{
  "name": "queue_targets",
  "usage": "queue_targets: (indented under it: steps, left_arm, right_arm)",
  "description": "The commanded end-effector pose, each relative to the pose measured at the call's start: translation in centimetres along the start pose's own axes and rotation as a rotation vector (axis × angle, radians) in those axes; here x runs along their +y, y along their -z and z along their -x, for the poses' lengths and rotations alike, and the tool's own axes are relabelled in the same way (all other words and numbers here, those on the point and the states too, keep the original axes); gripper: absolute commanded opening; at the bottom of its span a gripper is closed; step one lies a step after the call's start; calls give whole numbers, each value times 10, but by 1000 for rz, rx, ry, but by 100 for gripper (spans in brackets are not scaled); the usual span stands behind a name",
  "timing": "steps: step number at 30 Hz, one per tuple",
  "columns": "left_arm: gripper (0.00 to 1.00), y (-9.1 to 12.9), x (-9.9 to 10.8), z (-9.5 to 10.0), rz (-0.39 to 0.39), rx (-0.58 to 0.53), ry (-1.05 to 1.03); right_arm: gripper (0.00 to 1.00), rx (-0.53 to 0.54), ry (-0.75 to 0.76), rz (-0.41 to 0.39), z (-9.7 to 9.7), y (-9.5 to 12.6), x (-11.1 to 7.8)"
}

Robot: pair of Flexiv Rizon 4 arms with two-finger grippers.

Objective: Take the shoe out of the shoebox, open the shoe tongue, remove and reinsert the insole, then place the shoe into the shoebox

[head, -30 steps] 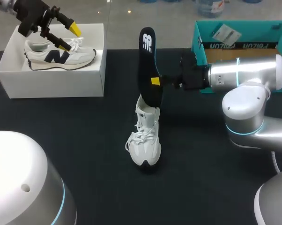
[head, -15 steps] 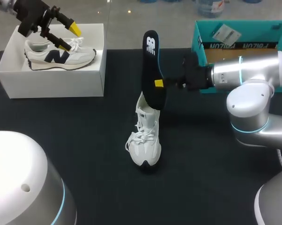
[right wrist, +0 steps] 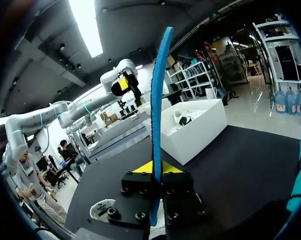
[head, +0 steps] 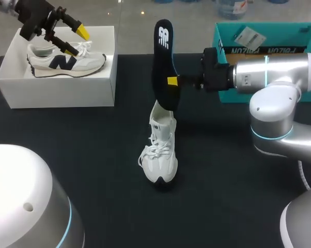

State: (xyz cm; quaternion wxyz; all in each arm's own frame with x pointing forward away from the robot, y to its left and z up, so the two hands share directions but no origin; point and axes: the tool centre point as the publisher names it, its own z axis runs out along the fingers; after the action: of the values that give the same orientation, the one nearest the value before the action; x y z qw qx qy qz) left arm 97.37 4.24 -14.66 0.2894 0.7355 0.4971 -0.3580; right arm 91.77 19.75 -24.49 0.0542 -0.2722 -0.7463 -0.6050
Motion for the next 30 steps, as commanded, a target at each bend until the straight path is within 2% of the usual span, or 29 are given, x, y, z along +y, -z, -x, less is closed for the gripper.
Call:
queue_targets:
  steps: [1, 5, 7, 21, 22, 26, 30]
  left_arm:
    - [100, 1, 0, 0, -2, 2, -1]
    - [100, 1, 0, 0, -2, 2, -1]
    - [100, 1, 0, 0, -2, 2, -1]
    - [100, 1, 0, 0, -2, 2, -1]
    - [100, 1, 0, 0, -2, 2, -1]
    - [100, 1, 0, 0, -2, 2, -1]
    - [100, 1, 0, 0, -2, 2, -1]
  right_arm:
    - [0, 58, 7, 43, 14, -18, -5]
    - [0, 99, 19, 60, 17, -26, -10]
    - [0, 70, 6, 48, 18, -27, -12]
    - [0, 70, 6, 48, 18, -27, -12]
    - [0, 88, -12, 85, 19, -28, -14]
    - [0, 124, -29, 117, 19, -31, -22]
    - [0, 142, -40, 111, 17, -34, -30]
